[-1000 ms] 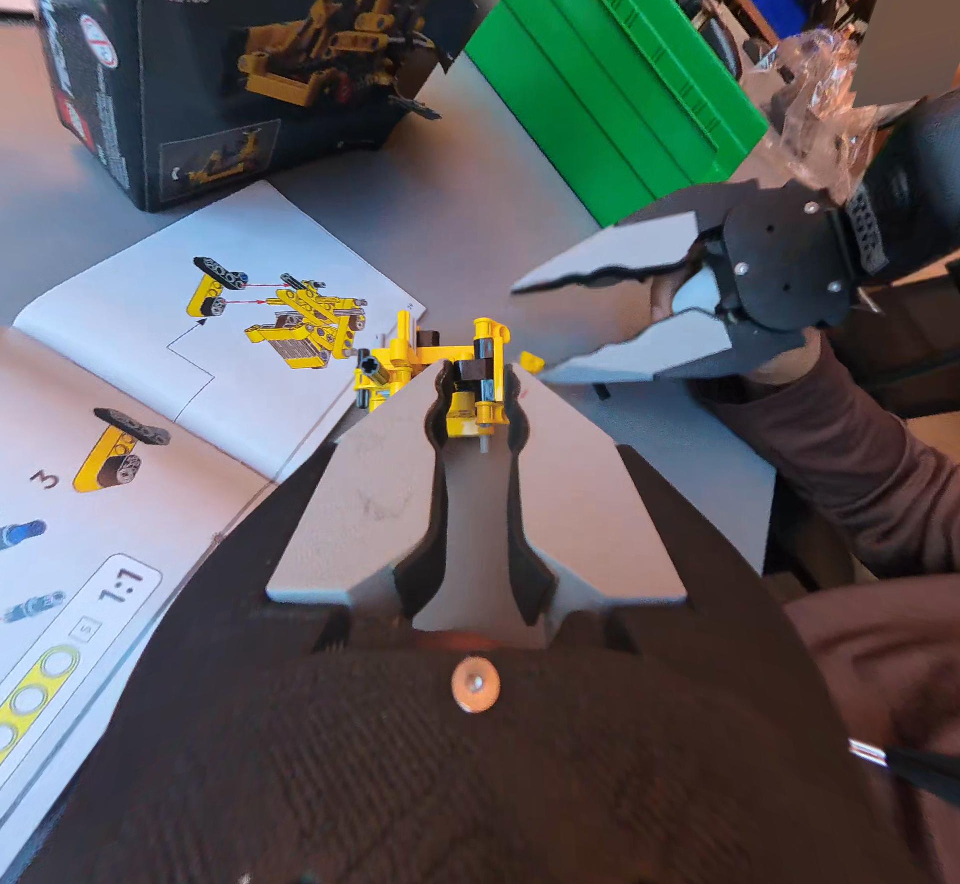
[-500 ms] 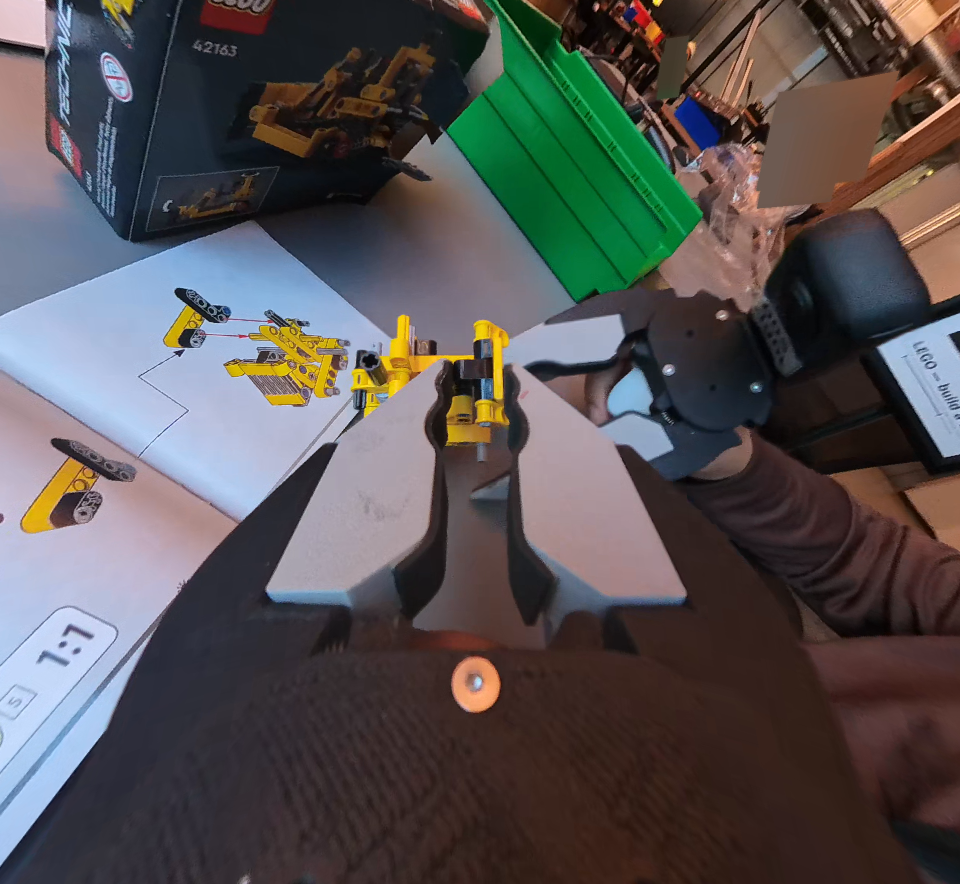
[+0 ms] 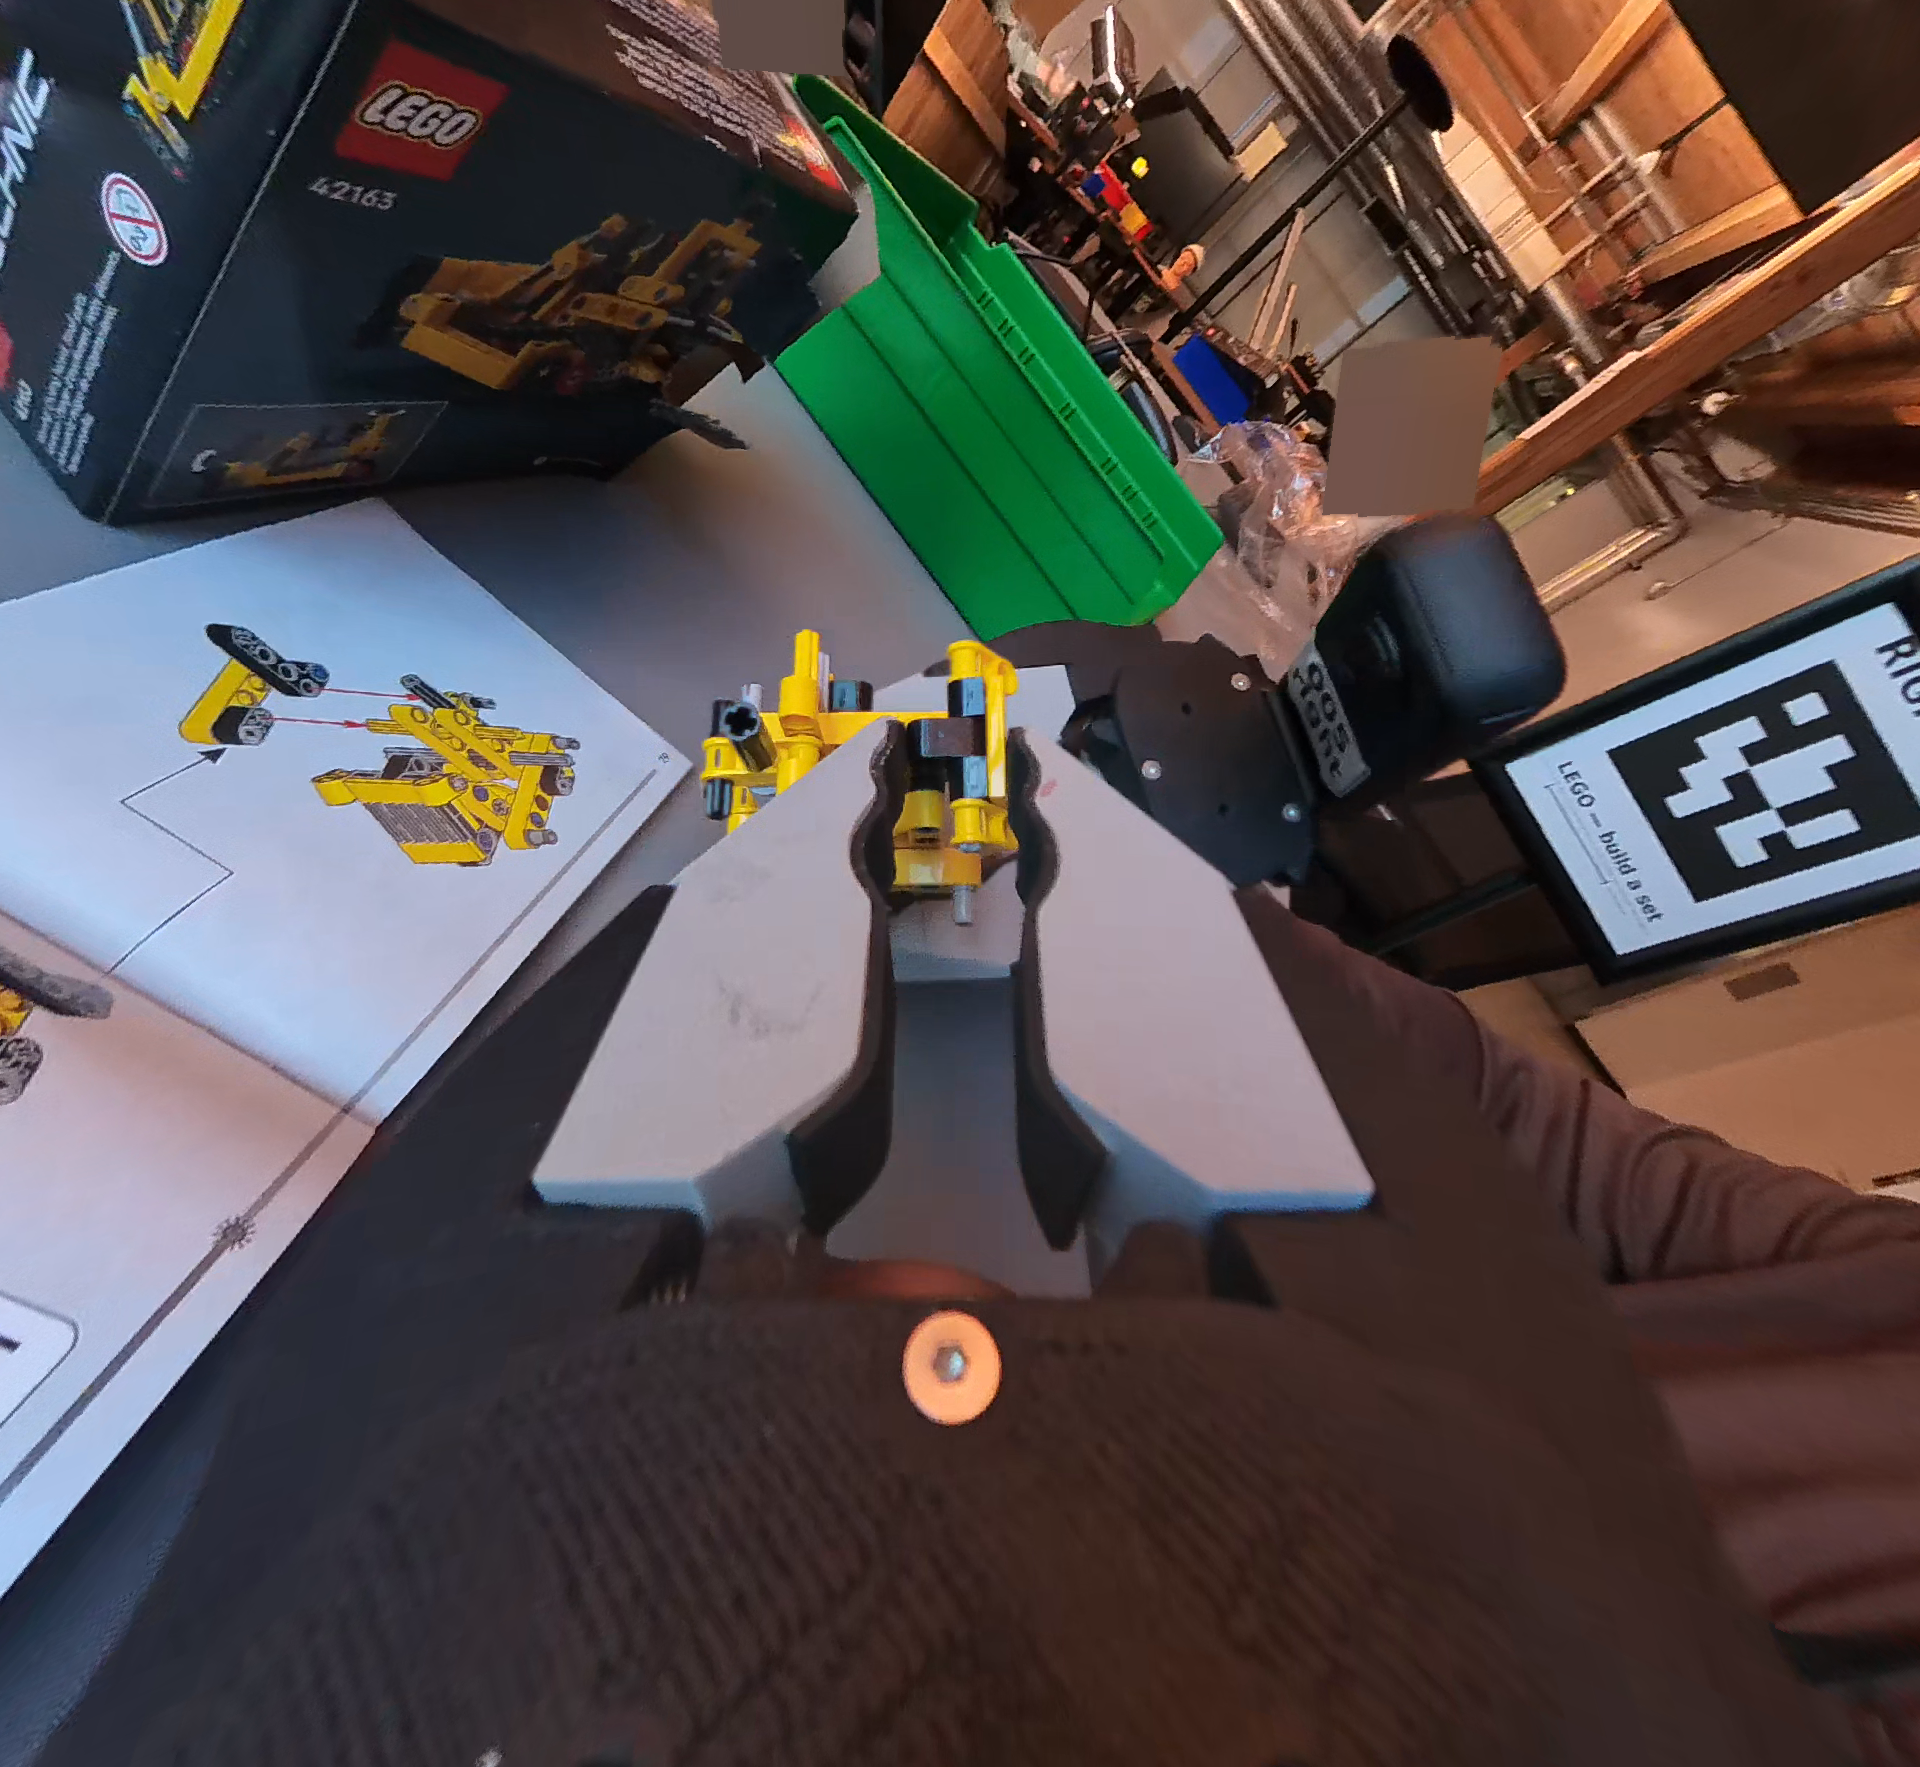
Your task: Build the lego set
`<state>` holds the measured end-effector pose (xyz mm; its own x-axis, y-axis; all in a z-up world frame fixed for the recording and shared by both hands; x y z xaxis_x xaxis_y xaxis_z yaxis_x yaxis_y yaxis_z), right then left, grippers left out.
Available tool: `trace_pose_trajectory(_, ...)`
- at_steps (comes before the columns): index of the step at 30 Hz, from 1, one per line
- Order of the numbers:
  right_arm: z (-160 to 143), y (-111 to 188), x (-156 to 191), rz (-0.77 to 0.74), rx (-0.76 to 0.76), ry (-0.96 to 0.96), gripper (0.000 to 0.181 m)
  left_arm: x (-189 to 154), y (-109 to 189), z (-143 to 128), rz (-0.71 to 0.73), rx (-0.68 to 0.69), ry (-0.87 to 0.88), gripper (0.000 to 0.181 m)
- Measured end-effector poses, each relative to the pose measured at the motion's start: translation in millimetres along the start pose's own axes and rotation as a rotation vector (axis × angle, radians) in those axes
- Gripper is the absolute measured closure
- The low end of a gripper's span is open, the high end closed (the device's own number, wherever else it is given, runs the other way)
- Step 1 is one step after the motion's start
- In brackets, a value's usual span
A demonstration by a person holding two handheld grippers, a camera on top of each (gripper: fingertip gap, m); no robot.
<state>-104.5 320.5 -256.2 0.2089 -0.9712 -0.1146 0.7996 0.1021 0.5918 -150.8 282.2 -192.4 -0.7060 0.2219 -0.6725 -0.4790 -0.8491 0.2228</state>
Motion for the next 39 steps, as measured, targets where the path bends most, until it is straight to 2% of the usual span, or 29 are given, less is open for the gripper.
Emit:
trace_pose_trajectory(1,0.3,3.3,-1.3,-0.003,-0.017,0.000,0.154,1.4,0.3,0.2,0.001,-0.005,0.006,0.165)
trace_pose_trajectory(2,0.3,7.5,-2.5,-0.008,-0.032,0.004,0.155,4.5,1.3,0.7,0.012,-0.010,0.004,0.165)
trace_pose_trajectory(9,9.3,33.2,1.2,-0.006,-0.114,0.032,0.156,12.1,1.0,-7.0,-0.003,-0.013,0.047,0.165)
trace_pose_trajectory(14,5.6,37.0,2.9,0.017,-0.107,0.026,0.155,13.7,-2.6,-13.8,-0.021,-0.019,0.075,0.165)
trace_pose_trajectory(18,5.5,39.5,7.5,0.033,-0.097,0.093,0.154,11.3,-2.3,-16.7,-0.015,-0.007,0.033,0.165)
trace_pose_trajectory(23,2.8,46.8,5.9,0.056,-0.084,0.113,0.155,11.1,-0.7,-18.3,-0.103,-0.014,0.159,0.165)
trace_pose_trajectory(26,-3.7,47.0,6.3,0.082,-0.048,0.112,0.155,13.2,-3.1,-23.1,-0.109,0.005,0.178,0.165)
trace_pose_trajectory(29,-18.1,40.6,5.8,0.131,0.028,0.047,0.154,12.8,-2.8,-22.0,-0.073,0.004,0.119,0.166)
trace_pose_trajectory(33,-24.4,31.3,3.6,0.114,0.059,0.040,0.167,12.2,0.4,-18.2,-0.066,-0.015,0.109,0.165)
trace_pose_trajectory(34,-25.7,28.8,3.3,0.109,0.067,0.039,0.166,11.4,0.4,-18.0,-0.083,-0.016,0.130,0.165)
trace_pose_trajectory(36,-28.3,24.4,2.7,0.105,0.087,0.029,0.149,8.3,0.4,-16.9,-0.124,-0.022,0.168,0.165)
trace_pose_trajectory(39,-26.9,21.3,2.8,0.093,0.077,0.035,0.151,2.4,1.3,-13.9,-0.175,-0.037,0.204,0.165)
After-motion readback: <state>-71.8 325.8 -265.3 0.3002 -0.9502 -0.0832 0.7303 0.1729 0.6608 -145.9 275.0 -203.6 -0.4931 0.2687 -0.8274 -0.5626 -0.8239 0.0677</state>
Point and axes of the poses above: each gripper's, where its closed fingertips meet, y back along the fingers, z out of its top, x = y × z across the jaws, the point moved 4 cm from there along y, back along the fingers, and after that the axes turned 5 degrees about z, right-handed, at the moved point
